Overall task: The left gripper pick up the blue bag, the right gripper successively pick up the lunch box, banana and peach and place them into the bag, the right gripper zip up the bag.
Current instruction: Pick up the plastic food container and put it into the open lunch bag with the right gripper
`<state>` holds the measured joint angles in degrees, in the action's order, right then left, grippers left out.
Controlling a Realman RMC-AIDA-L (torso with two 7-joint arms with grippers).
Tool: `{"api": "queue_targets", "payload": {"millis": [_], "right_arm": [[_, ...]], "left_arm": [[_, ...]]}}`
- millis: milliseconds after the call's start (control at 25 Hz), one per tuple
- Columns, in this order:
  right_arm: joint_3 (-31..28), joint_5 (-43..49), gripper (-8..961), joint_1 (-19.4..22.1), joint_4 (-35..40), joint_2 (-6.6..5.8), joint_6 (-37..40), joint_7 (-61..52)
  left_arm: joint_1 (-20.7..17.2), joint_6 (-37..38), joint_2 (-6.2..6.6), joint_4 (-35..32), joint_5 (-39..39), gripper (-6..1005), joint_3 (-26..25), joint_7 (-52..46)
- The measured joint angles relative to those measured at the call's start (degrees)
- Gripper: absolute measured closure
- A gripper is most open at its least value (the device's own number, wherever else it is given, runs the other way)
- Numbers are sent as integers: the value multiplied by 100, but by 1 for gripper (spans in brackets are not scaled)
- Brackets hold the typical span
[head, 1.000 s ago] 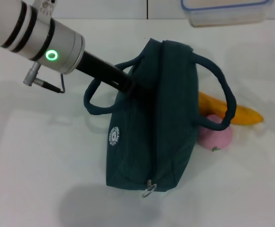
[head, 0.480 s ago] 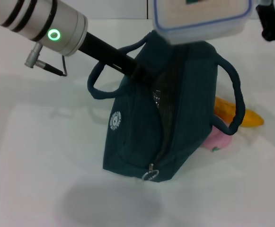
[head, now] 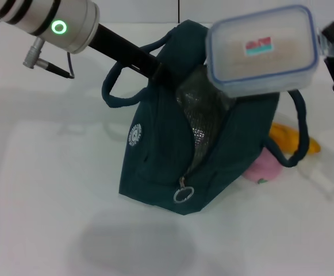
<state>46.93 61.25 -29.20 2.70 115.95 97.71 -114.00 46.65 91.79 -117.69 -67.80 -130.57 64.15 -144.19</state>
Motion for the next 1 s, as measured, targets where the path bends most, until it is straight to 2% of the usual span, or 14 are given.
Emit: {"api": "queue_targets", "payload": {"millis": [280,640,880,1000], "right_arm": [[196,0,774,94,66,-9,-345,11],[1348,3,763,-319,162,23,-1024,23],[1626,0,756,-402,465,24,-1126,995],[1714,-3,753,-579,493,25,-1123,1334]], "left_arm": [[38,-3,10,-2,-6,901,-114,4],[114,-26,-38,32,-7,901,-114,14],[76,-49,-58,58,-8,900,-68,70],[75,-60,-61,111,-13,900,-66,124]]}}
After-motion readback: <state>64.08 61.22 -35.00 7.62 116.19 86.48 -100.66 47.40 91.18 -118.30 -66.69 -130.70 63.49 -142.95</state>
